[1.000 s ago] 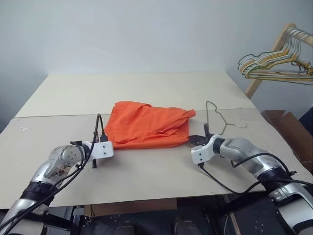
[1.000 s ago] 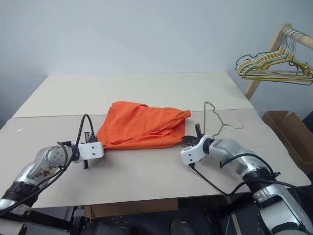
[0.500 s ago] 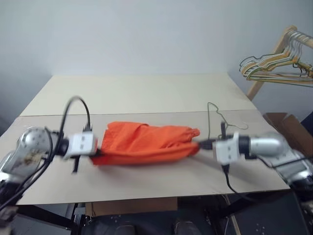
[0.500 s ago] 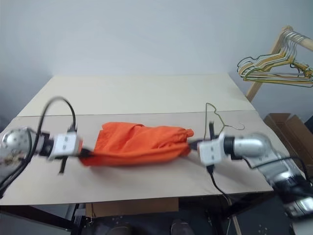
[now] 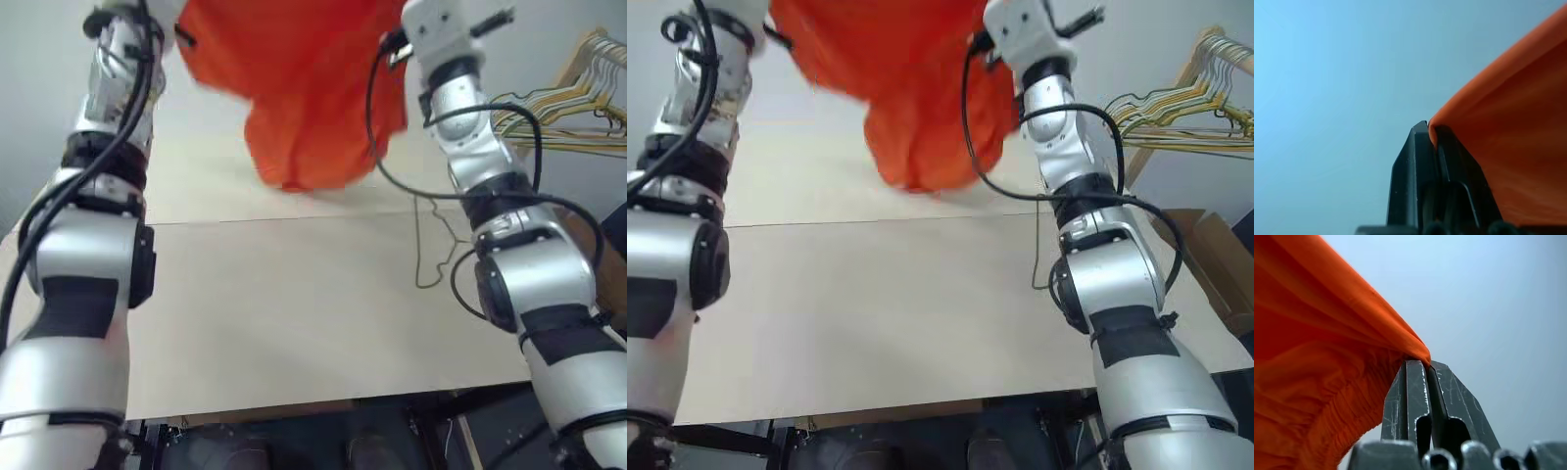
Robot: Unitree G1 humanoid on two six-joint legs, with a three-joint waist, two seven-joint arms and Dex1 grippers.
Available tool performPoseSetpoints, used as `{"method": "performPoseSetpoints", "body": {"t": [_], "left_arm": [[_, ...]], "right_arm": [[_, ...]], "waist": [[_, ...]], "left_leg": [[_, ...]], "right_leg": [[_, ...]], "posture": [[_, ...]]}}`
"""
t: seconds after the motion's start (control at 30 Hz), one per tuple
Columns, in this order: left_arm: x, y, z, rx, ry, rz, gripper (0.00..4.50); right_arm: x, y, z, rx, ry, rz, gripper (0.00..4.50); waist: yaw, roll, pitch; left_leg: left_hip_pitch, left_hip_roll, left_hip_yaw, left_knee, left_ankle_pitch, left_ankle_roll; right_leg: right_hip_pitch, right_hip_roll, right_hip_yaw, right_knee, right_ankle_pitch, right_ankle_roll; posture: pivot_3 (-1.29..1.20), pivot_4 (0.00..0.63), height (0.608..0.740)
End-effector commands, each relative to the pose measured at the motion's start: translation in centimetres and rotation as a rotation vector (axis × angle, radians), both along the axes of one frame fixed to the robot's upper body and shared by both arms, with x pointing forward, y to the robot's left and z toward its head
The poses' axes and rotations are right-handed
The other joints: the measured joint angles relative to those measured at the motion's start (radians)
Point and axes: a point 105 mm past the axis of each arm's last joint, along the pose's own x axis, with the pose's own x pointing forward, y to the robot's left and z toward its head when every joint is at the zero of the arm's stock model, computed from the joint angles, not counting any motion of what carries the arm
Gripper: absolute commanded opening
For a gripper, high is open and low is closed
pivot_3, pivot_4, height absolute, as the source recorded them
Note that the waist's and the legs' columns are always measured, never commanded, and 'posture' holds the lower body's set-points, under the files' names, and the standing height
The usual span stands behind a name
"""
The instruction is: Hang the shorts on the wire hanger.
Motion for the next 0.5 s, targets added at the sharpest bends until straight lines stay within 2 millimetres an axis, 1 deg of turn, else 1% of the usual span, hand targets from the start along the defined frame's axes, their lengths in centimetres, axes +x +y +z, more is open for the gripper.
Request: {"method": "performPoseSetpoints", "body": {"t": [0.03,0.1,0.13,0.17,0.23,0.27,0.3,0.33,0.37,0.4,0.43,0.47,0.5], "left_arm": [[-1.5,0.2,0.4,0.068,-0.114,-0.025,0.02],[-0.9,-1.1,-2.1,0.151,-0.047,-0.126,0.02],[-0.7,-1.8,-4.0,0.217,-0.003,-0.186,0.02],[-0.5,-2.5,-6.2,0.256,0.062,-0.273,0.02],[-0.6,-3.3,-10.0,0.321,0.168,-0.412,0.02],[-1.1,-3.6,-12.7,0.376,0.242,-0.493,0.02],[-1.6,-3.8,-14.8,0.414,0.301,-0.555,0.02],[-2.3,-3.8,-17.3,0.447,0.395,-0.621,0.02],[-3.4,-3.7,-19.6,0.469,0.474,-0.688,0.02],[-4.3,-3.6,-21.3,0.472,0.551,-0.740,0.02],[-5.7,-3.4,-23.3,0.490,0.637,-0.793,0.02],[-7.2,-3.1,-25.2,0.527,0.739,-0.837,0.02],[-8.6,-2.7,-26.8,0.547,0.844,-0.864,0.02]], "right_arm": [[-0.1,-3.0,-2.6,-0.017,-0.025,-0.065,0.00],[0.5,-3.3,-5.8,-0.111,0.054,-0.045,0.00],[0.6,-3.5,-7.7,-0.170,0.101,-0.033,0.00],[0.6,-3.5,-9.9,-0.265,0.147,-0.016,0.00],[0.2,-3.3,-13.3,-0.408,0.229,0.044,0.00],[-0.2,-2.9,-15.7,-0.511,0.294,0.106,0.00],[-0.7,-2.7,-17.5,-0.587,0.345,0.156,0.00],[-1.3,-2.4,-19.7,-0.671,0.419,0.222,0.00],[-2.2,-2.1,-22.0,-0.767,0.494,0.298,0.00],[-2.9,-2.0,-23.4,-0.841,0.537,0.347,0.00],[-3.7,-1.9,-25.0,-0.924,0.580,0.388,0.00],[-4.3,-1.9,-26.5,-0.997,0.629,0.423,0.00],[-4.8,-2.0,-27.7,-1.056,0.663,0.442,0.00]], "waist": [[0.000,0.000,0.000],[0.004,-0.001,-0.001],[0.004,-0.001,-0.001],[0.002,-0.001,-0.001],[0.000,0.000,-0.001],[-0.003,0.000,-0.001],[-0.009,0.001,-0.001],[-0.021,0.001,-0.001],[-0.034,0.001,-0.001],[-0.050,0.002,-0.002],[-0.069,0.002,-0.002],[-0.090,0.002,-0.002],[-0.111,0.003,-0.002]], "left_leg": [[0.000,-0.001,0.001,0.000,0.000,0.001],[0.001,-0.001,0.001,0.003,-0.004,0.007],[0.003,-0.001,0.001,0.004,-0.005,0.009],[0.005,-0.002,0.001,0.005,-0.005,0.010],[0.009,-0.003,0.001,0.004,0.000,0.013],[0.015,-0.003,0.000,0.003,0.000,0.013],[0.018,-0.003,0.000,0.002,0.000,0.013],[0.020,-0.002,0.000,0.000,0.000,0.013],[0.021,-0.001,0.000,-0.002,0.000,0.013],[0.020,0.000,-0.001,-0.003,0.000,0.013],[0.020,0.001,-0.001,-0.003,0.001,0.013],[0.018,0.002,-0.002,-0.002,0.001,0.013],[0.016,0.002,-0.003,-0.002,0.001,0.013]], "right_leg": [[0.001,-0.001,0.000,-0.002,0.000,0.001],[0.006,-0.001,0.000,-0.004,0.002,0.004],[0.009,-0.001,-0.001,-0.004,0.002,0.004],[0.010,-0.001,0.000,-0.005,0.003,0.006],[0.015,0.000,0.000,-0.008,0.005,0.007],[0.020,0.000,-0.001,-0.010,0.006,0.007],[0.024,0.000,-0.001,-0.012,0.006,0.007],[0.025,0.001,0.000,-0.013,0.006,0.007],[0.026,0.001,-0.001,-0.015,0.006,0.007],[0.026,0.002,0.000,-0.017,0.006,0.006],[0.026,0.003,0.000,-0.017,0.006,0.006],[0.026,0.003,-0.001,-0.013,0.006,0.007],[0.023,0.003,0.000,-0.012,0.006,0.006]], "posture": [[-0.05,0.000,0.740],[-0.05,0.000,0.740],[-0.05,0.000,0.740],[-0.05,0.000,0.740],[-0.06,0.005,0.740],[-0.06,0.009,0.740],[-0.06,0.010,0.740],[-0.06,0.012,0.740],[-0.06,0.014,0.740],[-0.06,0.015,0.740],[-0.06,0.015,0.740],[-0.06,0.015,0.740],[-0.06,0.014,0.740]]}}
